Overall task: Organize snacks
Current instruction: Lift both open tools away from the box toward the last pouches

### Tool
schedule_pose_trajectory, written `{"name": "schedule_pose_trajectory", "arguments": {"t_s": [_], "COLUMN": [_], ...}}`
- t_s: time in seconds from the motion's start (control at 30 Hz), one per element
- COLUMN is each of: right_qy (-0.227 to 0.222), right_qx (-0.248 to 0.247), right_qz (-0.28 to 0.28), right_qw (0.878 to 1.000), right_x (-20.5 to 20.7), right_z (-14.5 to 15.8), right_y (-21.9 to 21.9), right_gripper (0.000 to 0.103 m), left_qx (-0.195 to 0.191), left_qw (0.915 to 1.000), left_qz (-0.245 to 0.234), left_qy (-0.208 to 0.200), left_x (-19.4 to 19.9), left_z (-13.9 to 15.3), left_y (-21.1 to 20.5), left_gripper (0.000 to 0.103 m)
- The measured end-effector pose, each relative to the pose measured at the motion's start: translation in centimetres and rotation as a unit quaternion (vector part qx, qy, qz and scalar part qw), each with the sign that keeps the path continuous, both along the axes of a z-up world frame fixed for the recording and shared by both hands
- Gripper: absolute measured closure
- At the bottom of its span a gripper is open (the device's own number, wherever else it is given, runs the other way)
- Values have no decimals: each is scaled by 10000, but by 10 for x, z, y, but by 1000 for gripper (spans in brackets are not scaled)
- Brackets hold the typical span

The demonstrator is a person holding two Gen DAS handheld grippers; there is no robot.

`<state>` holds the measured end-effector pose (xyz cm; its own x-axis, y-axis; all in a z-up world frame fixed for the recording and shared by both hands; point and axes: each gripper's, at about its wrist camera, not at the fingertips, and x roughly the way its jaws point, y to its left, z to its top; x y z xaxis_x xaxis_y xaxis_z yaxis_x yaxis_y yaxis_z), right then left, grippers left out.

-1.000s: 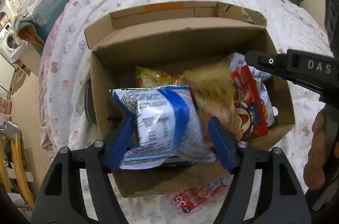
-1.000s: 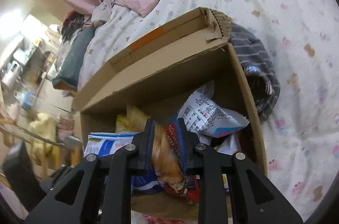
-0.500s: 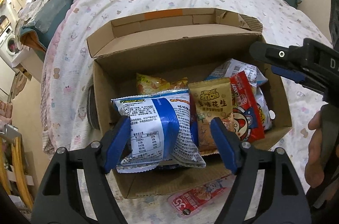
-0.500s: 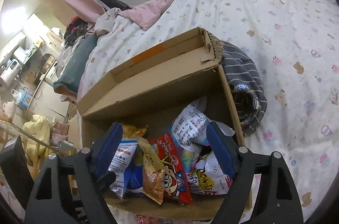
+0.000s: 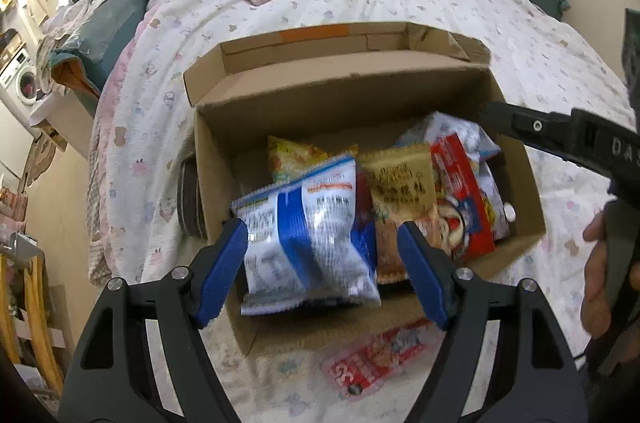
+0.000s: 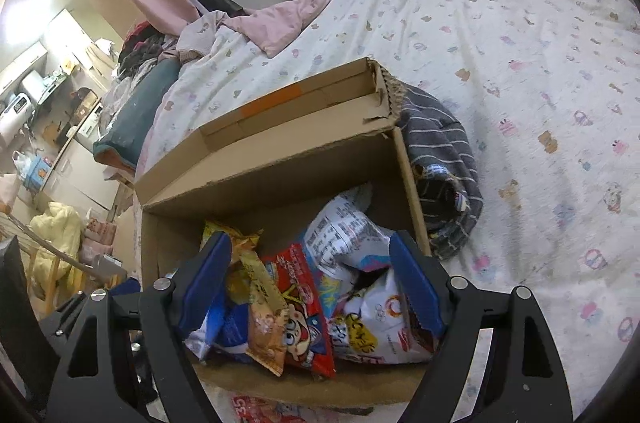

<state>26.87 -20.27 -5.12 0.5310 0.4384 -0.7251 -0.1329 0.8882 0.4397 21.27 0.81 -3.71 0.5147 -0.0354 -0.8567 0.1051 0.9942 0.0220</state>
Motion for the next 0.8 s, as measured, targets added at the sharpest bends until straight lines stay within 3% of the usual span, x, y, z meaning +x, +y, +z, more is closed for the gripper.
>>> {"name": "schedule_pose_trajectory", "arguments": {"t_s": [0.13,0.3,0.57,0.8], "right_qy": [251,310,175,258], "right_qx": [278,444,140,135], "right_qz": [-52,-157,-17,-48], "right_qw": [9993,9984,9997,9996], "right_x": [-10,-32,-73,-111], "right_z": [-6,-4,-2,-7], "right_y": [-13,-24,-30,-38], "right_gripper": [19,19,19,19], "left_qx": [133,-69,-266,-360], "left_qw": [9998,9991,9953,9931], "left_qz": [104,409,868,908], "left_qy": [-134,-22,345,651], "left_x": [-15,-30,-60,-87], "left_z": [8,11,-5,-25], "left_y": [10,34,63,60], "left_gripper": [29,29,29,29]}}
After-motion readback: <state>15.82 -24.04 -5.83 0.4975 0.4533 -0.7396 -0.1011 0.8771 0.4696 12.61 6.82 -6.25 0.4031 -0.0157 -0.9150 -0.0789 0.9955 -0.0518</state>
